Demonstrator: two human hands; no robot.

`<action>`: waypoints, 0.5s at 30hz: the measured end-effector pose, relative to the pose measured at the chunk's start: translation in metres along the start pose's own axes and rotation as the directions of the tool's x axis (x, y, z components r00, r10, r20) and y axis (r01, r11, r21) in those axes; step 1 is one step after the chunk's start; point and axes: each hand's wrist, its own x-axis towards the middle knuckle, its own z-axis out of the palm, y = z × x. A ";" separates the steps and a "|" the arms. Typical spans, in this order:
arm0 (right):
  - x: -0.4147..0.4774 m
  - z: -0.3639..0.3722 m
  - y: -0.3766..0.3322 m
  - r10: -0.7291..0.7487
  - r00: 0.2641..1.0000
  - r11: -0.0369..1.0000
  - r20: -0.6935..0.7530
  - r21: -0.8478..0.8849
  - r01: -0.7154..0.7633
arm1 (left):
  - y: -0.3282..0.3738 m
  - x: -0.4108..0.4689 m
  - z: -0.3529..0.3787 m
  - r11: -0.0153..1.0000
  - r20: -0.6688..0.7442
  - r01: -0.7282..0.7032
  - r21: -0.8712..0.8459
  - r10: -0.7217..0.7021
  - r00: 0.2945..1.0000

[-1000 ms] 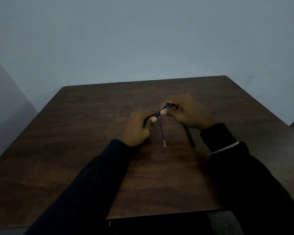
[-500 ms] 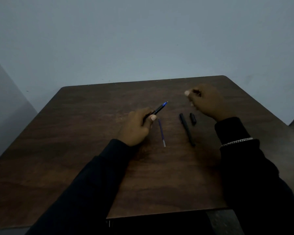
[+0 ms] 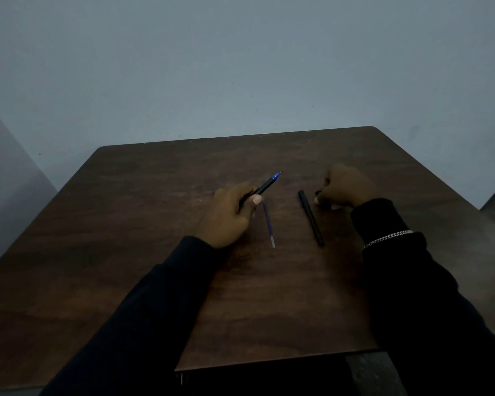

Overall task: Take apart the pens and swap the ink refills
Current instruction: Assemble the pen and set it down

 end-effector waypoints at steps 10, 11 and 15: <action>-0.007 -0.004 -0.003 -0.137 0.950 0.769 -0.280 0.575 0.280 | -0.007 0.001 0.002 1.000 -0.016 -0.021 0.001 0.021 1.000; -0.009 -0.005 -0.007 -0.173 0.956 0.586 -0.238 0.755 0.294 | -0.008 0.002 0.003 1.000 -0.016 -0.018 0.007 0.018 1.000; -0.015 0.000 -0.023 -0.338 0.924 0.128 -0.181 0.963 0.236 | -0.008 0.003 0.003 1.000 -0.016 -0.010 0.015 0.010 1.000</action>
